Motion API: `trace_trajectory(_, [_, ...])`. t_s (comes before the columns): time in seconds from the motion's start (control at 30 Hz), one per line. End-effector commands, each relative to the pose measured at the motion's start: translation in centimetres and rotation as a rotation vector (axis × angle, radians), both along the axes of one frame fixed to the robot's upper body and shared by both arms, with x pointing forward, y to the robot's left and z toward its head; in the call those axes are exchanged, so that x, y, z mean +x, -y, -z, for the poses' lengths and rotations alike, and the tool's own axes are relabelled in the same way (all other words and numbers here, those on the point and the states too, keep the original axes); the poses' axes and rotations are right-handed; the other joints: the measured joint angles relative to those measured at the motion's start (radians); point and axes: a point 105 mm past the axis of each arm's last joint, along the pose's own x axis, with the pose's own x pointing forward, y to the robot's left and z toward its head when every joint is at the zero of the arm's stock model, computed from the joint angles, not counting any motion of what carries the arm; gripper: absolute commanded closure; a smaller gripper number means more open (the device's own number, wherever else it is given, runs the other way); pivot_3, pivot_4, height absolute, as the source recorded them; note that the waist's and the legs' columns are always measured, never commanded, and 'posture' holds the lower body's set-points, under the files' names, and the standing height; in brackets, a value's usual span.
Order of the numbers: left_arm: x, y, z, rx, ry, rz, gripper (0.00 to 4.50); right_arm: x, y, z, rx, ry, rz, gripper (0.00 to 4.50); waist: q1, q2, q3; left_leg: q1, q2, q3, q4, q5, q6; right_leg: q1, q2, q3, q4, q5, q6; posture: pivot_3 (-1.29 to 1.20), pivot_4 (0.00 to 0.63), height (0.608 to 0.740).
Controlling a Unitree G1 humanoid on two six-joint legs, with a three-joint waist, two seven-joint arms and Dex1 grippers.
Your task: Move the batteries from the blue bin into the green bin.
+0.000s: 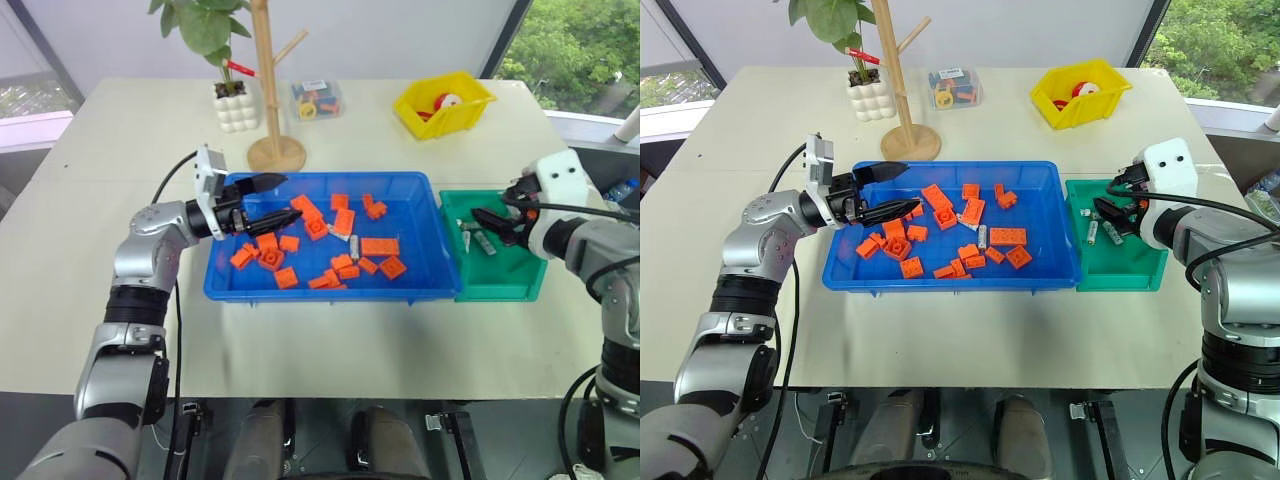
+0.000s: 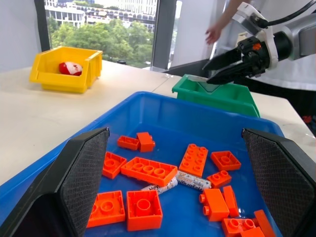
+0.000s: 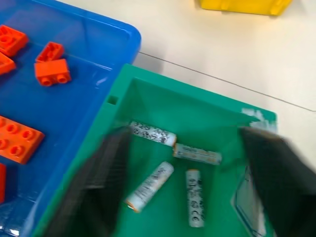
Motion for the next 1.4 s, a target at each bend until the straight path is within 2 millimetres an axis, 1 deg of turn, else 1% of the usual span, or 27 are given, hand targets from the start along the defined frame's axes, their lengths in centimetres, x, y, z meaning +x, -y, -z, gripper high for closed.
trace_trajectory(0.03, [-0.4, -0.4, -1.5, -0.001, 0.058, 0.002, 0.0, 0.1, 0.8, -2.1, -0.052, 0.08, 0.028, 0.05, 0.0, 0.0, 0.0, 0.0, 0.0, 0.0, 0.0, 0.0, 0.0, 0.0, 0.0, 0.0, 0.0, 0.0, 0.0, 0.0, 0.15, 0.739])
trace_trajectory(0.07, [-0.4, -0.4, -1.5, 0.0, 0.057, 0.0, 0.0, 0.2, 0.8, -2.3, -0.06, 0.087, 0.028, 0.05, 0.0, 0.0, 0.0, 0.0, 0.0, 0.0, 0.0, 0.0, 0.0, 0.0, 0.0, 0.0, 0.0, 0.0, 0.0, 0.0, 0.15, 0.739])
trace_trajectory(0.1, [-0.4, -0.5, -1.5, 0.001, 0.057, -0.005, 0.0, 0.5, 0.3, -3.0, -0.061, 0.109, 0.014, 0.05, -0.001, 0.0, 0.0, 0.0, 0.0, 0.0, 0.0, 0.0, 0.0, 0.0, 0.0, 0.0, 0.0, 0.0, 0.0, 0.0, 0.15, 0.739])
trace_trajectory(0.2, [-0.4, -0.7, -1.5, 0.003, 0.057, -0.015, 0.0, 1.3, -1.9, -4.5, -0.029, 0.16, -0.061, 0.05, -0.007, 0.0, 0.0, 0.0, 0.0, 0.0, 0.0, 0.0, 0.0, 0.0, 0.0, 0.0, 0.0, 0.0, 0.0, 0.0, 0.15, 0.739])
trace_trajectory(0.23, [-0.4, -0.7, -1.5, 0.003, 0.057, -0.018, 0.0, 1.5, -2.8, -4.8, -0.009, 0.169, -0.09, 0.05, -0.008, 0.0, 0.0, 0.0, 0.001, 0.0, 0.0, 0.0, 0.0, 0.0, 0.0, 0.0, 0.0, 0.0, 0.0, 0.0, 0.15, 0.739])
trace_trajectory(0.3, [-0.5, -0.8, -1.5, 0.002, 0.058, -0.026, 0.0, 2.1, -5.2, -5.3, 0.044, 0.184, -0.171, 0.05, -0.011, 0.0, 0.0, 0.0, 0.001, 0.0, 0.0, 0.0, 0.0, 0.0, 0.001, 0.0, 0.0, 0.0, 0.0, 0.0, 0.15, 0.739])
trace_trajectory(0.33, [-0.5, -0.9, -1.5, 0.002, 0.059, -0.029, 0.0, 2.2, -6.0, -5.5, 0.06, 0.188, -0.197, 0.05, -0.012, 0.0, 0.0, 0.0, 0.001, 0.0, 0.0, 0.0, 0.0, 0.0, 0.001, 0.0, 0.0, 0.0, 0.0, 0.0, 0.15, 0.739])
trace_trajectory(0.43, [-0.8, -1.1, -1.5, 0.001, 0.059, -0.041, 0.0, 2.4, -10.4, -4.9, 0.159, 0.161, -0.351, 0.05, -0.018, 0.0, 0.0, 0.0, 0.001, -0.001, 0.0, 0.0, 0.0, 0.0, 0.001, 0.0, 0.001, 0.0, 0.0, 0.0, 0.15, 0.739])
trace_trajectory(0.5, [-1.1, -1.4, -1.4, 0.003, 0.057, -0.053, 0.0, 2.0, -12.9, -3.7, 0.204, 0.104, -0.459, 0.05, -0.02, 0.0, 0.0, 0.0, 0.001, -0.001, 0.0, 0.0, 0.0, 0.0, 0.001, 0.0, 0.001, 0.0, 0.0, 0.0, 0.15, 0.739])
trace_trajectory(0.57, [-1.3, -1.7, -1.2, 0.004, 0.052, -0.07, 0.0, 1.5, -14.4, -2.5, 0.219, 0.055, -0.525, 0.05, -0.019, 0.0, 0.0, 0.0, 0.001, -0.001, 0.0, 0.0, 0.0, 0.0, 0.001, 0.0, 0.001, 0.0, 0.0, 0.0, 0.15, 0.739])
trace_trajectory(0.63, [-1.4, -2.0, -1.1, 0.006, 0.049, -0.089, 0.0, 1.1, -15.4, -1.5, 0.232, 0.012, -0.57, 0.05, -0.018, 0.0, 0.0, 0.0, 0.0, -0.002, 0.0, 0.0, 0.0, 0.0, 0.001, 0.0, 0.001, 0.0, 0.0, 0.0, 0.15, 0.739])
trace_trajectory(0.73, [-1.8, -2.5, -1.0, 0.003, 0.047, -0.115, 0.0, 0.8, -16.4, -0.1, 0.23, -0.032, -0.606, 0.05, -0.02, 0.0, 0.0, 0.0, 0.0, -0.002, 0.0, 0.0, 0.0, 0.001, 0.001, 0.0, 0.001, 0.0, 0.0, 0.0, 0.15, 0.739])
trace_trajectory(0.83, [-2.2, -2.8, -0.9, -0.003, 0.042, -0.142, 0.0, 1.4, -17.1, 1.5, 0.246, -0.078, -0.6, 0.05, -0.022, 0.0, 0.0, 0.0, 0.0, -0.002, 0.0, 0.0, 0.0, 0.0, 0.001, 0.0, 0.001, 0.0, 0.0, 0.0, 0.15, 0.739])
trace_trajectory(0.97, [-2.8, -3.0, -0.7, -0.012, 0.037, -0.165, 0.0, 3.2, -18.2, 1.9, 0.461, -0.13, -0.519, 0.05, -0.025, 0.0, 0.0, 0.0, 0.001, -0.002, 0.0, 0.0, 0.0, 0.0, 0.002, 0.0, 0.002, 0.0, 0.0, 0.0, 0.15, 0.739])
trace_trajectory(1.03, [-3.0, -3.0, -0.7, -0.015, 0.037, -0.172, 0.0, 3.6, -18.4, 2.3, 0.462, -0.143, -0.506, 0.05, -0.022, 0.0, 0.0, 0.0, 0.001, -0.002, 0.0, 0.0, -0.001, 0.0, 0.002, 0.0, 0.002, 0.0, 0.0, 0.0, 0.15, 0.739])
trace_trajectory(1.17, [-3.2, -3.2, -0.5, -0.016, 0.037, -0.191, 0.0, 4.0, -19.0, 3.8, 0.454, -0.2, -0.507, 0.05, -0.02, 0.0, 0.0, 0.0, 0.0, -0.002, 0.0, 0.0, 0.0, 0.0, 0.001, 0.0, 0.002, 0.0, 0.0, 0.0, 0.15, 0.739])
trace_trajectory(1.4, [-3.5, -3.2, -0.3, -0.022, 0.039, -0.211, 0.0, 5.5, -18.7, 5.0, 0.419, -0.213, -0.44, 0.05, -0.024, 0.0, 0.0, 0.0, 0.0, -0.002, -0.001, 0.0, 0.0, -0.001, 0.001, 0.0, 0.002, 0.0, 0.0, 0.0, 0.15, 0.739])
